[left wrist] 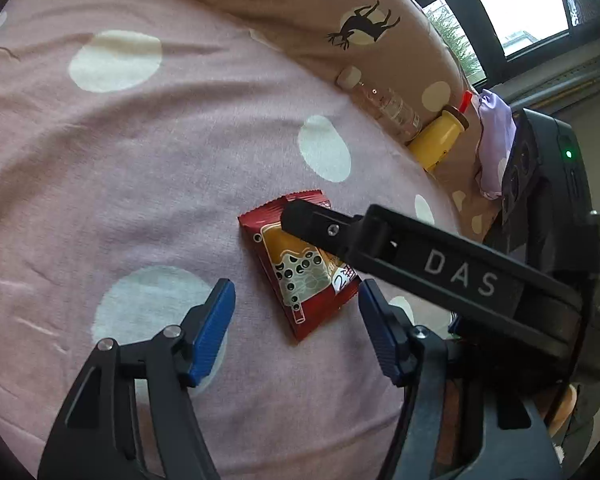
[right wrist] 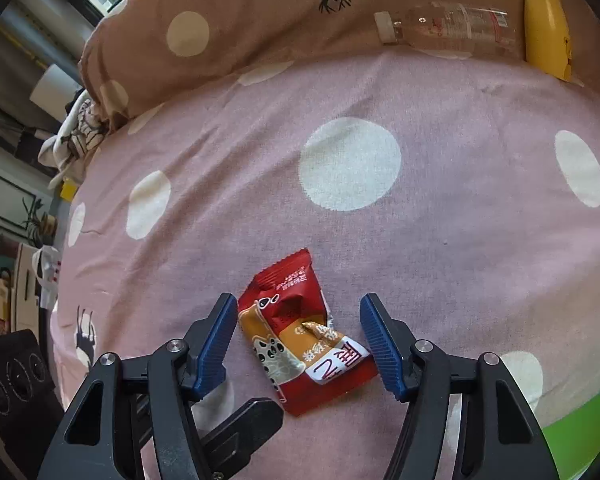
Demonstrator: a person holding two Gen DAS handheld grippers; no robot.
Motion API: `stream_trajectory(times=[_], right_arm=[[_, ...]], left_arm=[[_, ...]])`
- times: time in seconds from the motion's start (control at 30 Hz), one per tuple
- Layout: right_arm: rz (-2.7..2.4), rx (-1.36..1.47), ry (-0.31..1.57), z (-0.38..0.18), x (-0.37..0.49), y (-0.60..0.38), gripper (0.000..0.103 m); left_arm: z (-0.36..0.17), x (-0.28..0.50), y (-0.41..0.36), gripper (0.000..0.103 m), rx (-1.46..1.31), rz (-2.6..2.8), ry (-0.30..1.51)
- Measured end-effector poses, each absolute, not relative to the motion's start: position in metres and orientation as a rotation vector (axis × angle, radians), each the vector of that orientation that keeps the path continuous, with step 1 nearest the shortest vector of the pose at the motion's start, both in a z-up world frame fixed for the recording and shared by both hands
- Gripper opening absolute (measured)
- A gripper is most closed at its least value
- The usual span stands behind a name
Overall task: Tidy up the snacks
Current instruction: 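Move the right gripper to the red candy packet and grasp it, then carry the red candy packet over the green box and lower it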
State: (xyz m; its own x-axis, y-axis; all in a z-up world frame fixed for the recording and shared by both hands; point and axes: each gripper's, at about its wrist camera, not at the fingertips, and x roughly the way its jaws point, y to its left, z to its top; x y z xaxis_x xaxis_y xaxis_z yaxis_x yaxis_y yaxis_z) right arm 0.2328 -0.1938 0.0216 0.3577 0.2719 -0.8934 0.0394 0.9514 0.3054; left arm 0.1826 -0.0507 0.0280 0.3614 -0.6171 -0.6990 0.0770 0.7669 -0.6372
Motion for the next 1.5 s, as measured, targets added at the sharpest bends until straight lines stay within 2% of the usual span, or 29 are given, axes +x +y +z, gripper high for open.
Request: stream_trajectory(times=[0.1, 0.13, 0.23, 0.3, 0.57, 1.07, 1.5], right_arm=[[0.174, 0.318, 1.183, 0.018, 0.233, -0.198, 0.066], [0.18, 0.318, 1.181, 0.018, 0.233, -0.199, 0.066], [0.19, 0.279, 1.176, 0.018, 0.231, -0.194, 0.057], [0.194, 0.252, 1.167, 0.018, 0.229, -0.189, 0.05], [0.24, 0.315, 1.156, 0.022, 0.221, -0.185, 0.047], [0.334, 0.308, 1.024, 0.099, 0.132, -0.13, 0.047], [0.331, 0.337, 0.954, 0.11, 0.042, -0.106, 0.047]], left_arm=[[0.025, 0.184, -0.054, 0.055, -0.566, -0.487, 1.096], [0.025, 0.184, -0.054, 0.05, -0.567, -0.485, 1.095], [0.019, 0.185, -0.052, 0.035, -0.59, -0.51, 1.102], [0.015, 0.184, -0.048, 0.031, -0.612, -0.514, 1.091], [0.028, 0.175, -0.048, 0.027, -0.555, -0.5, 1.066], [0.11, 0.082, -0.003, 0.027, -0.473, -0.456, 0.929], [0.121, -0.004, 0.021, 0.027, -0.444, -0.462, 0.857]])
